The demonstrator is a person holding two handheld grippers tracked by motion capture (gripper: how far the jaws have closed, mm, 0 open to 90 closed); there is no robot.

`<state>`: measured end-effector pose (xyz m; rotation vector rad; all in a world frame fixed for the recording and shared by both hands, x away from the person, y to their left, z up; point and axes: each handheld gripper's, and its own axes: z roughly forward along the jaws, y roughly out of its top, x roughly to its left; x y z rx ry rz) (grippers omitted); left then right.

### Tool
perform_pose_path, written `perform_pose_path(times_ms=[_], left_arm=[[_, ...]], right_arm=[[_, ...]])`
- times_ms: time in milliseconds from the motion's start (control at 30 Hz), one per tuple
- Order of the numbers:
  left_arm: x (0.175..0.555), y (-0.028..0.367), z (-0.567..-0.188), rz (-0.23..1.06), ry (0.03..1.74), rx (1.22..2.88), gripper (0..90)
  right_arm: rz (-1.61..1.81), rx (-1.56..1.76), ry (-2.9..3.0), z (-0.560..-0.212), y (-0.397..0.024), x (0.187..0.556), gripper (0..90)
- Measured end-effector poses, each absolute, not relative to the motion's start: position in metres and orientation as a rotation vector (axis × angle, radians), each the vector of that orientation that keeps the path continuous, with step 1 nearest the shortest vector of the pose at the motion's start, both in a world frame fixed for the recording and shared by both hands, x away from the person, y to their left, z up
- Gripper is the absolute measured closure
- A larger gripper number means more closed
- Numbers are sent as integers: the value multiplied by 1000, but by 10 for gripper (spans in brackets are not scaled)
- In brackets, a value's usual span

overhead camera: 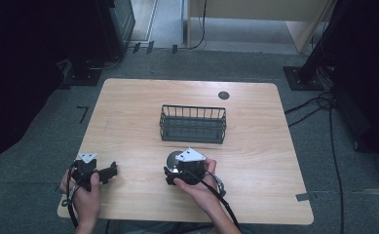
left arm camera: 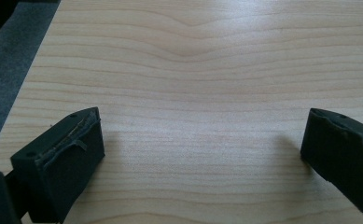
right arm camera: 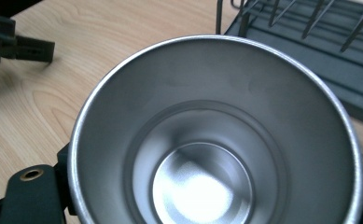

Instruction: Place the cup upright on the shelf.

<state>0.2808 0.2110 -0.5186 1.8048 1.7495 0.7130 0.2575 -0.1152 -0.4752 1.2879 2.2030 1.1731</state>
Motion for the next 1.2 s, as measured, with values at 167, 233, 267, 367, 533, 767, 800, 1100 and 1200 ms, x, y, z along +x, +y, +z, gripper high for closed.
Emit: perform_pose_path(times_ms=[167, 233, 267, 367, 533, 767, 800, 1100, 1200], left_arm=[[281, 211, -519, 714, 1749, 1806, 0], [281, 211, -519, 714, 1749, 1806, 0], [281, 211, -519, 714, 1749, 1806, 0], [281, 211, -519, 714, 1749, 1806, 0], [281, 211, -519, 714, 1749, 1806, 0], [281, 211, -519, 713, 1750, 1805, 0], [281, 211, -519, 713, 1750, 1805, 0], [281, 211, -519, 713, 1750, 1804, 0], [281, 211, -519, 713, 1750, 1803, 0]], right_arm=[[1186, 1291, 2184, -467, -121, 260, 167], [1188, 1290, 2178, -463, -123, 262, 168], [1187, 1292, 2175, -461, -124, 263, 167], [1185, 1289, 2167, -457, -126, 265, 168], [1189, 1290, 2141, -447, -132, 272, 168], [1193, 1286, 2115, -435, -140, 280, 168], [1189, 1285, 2108, -431, -142, 283, 168], [1184, 1281, 2073, -417, -150, 294, 169], [1181, 1287, 2050, -409, -156, 301, 169]])
